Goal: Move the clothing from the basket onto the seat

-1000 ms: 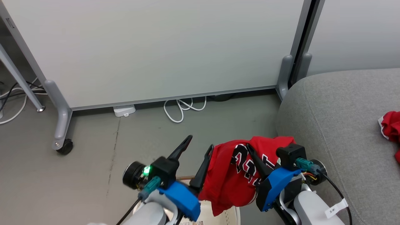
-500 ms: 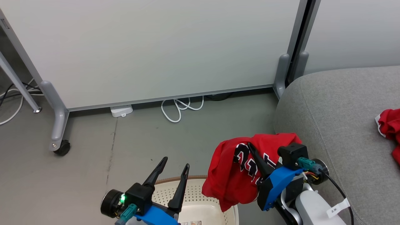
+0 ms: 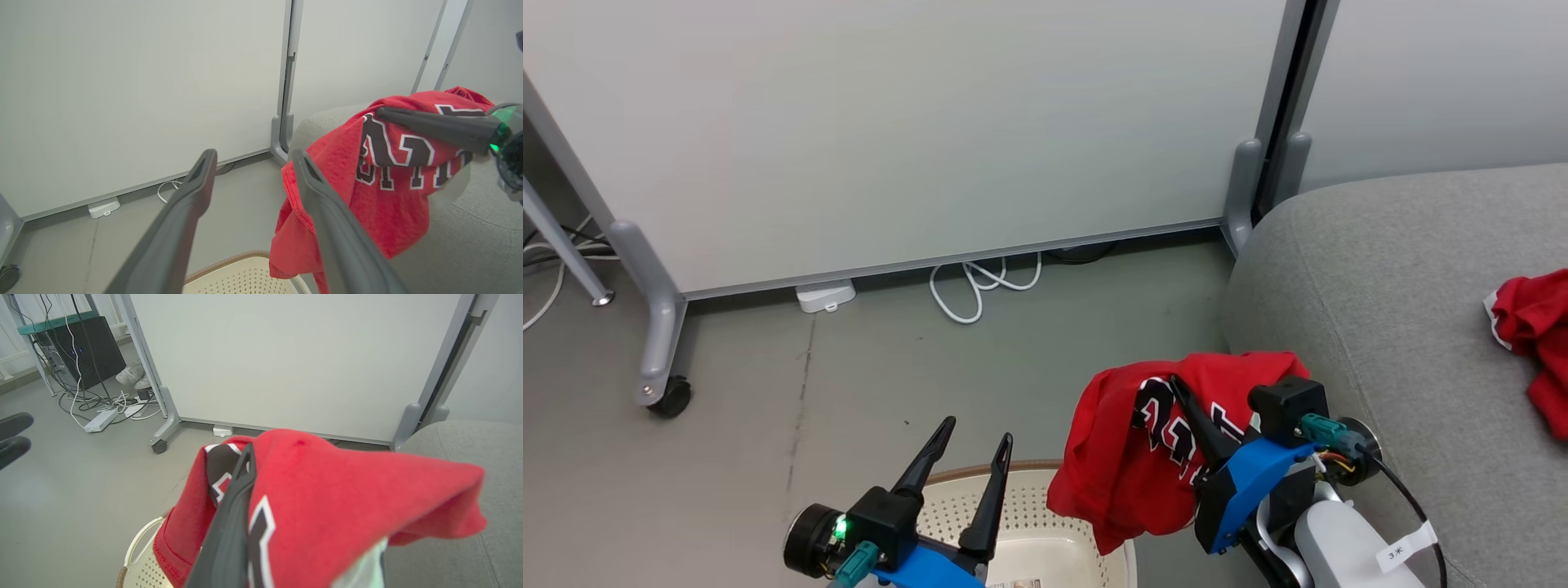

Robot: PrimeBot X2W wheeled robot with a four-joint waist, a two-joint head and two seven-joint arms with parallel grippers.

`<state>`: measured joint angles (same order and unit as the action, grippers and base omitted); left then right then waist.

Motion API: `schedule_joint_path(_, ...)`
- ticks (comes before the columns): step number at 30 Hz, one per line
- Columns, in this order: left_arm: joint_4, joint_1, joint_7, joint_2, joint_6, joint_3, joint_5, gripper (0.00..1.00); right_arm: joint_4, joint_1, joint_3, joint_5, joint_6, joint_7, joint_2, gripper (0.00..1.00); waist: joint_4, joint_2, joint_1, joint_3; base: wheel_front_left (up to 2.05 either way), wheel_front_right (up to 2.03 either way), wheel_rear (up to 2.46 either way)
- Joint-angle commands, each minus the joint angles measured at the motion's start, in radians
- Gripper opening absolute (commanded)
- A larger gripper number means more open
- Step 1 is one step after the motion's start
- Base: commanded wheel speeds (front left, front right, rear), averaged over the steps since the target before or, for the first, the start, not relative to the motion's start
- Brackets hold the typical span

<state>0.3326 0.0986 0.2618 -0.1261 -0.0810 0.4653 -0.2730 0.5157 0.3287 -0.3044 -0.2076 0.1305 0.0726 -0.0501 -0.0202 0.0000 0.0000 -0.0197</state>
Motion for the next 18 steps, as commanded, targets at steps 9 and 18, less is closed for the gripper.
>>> schedule_joint_path(9,0.008,-0.006,0.005,0.029,-0.03,-0.031,0.038,1.0,-0.009,0.007,-0.006,0.001,0.001,0.0,0.0,0.0,-0.105,0.0,0.0,0.006,0.0,0.0,0.0)
schedule_joint_path(18,0.011,0.006,0.005,0.046,-0.043,-0.032,0.062,1.0,-0.004,0.014,-0.007,-0.002,0.001,0.004,0.0,0.0,-0.22,0.0,0.0,0.022,0.0,0.0,0.0)
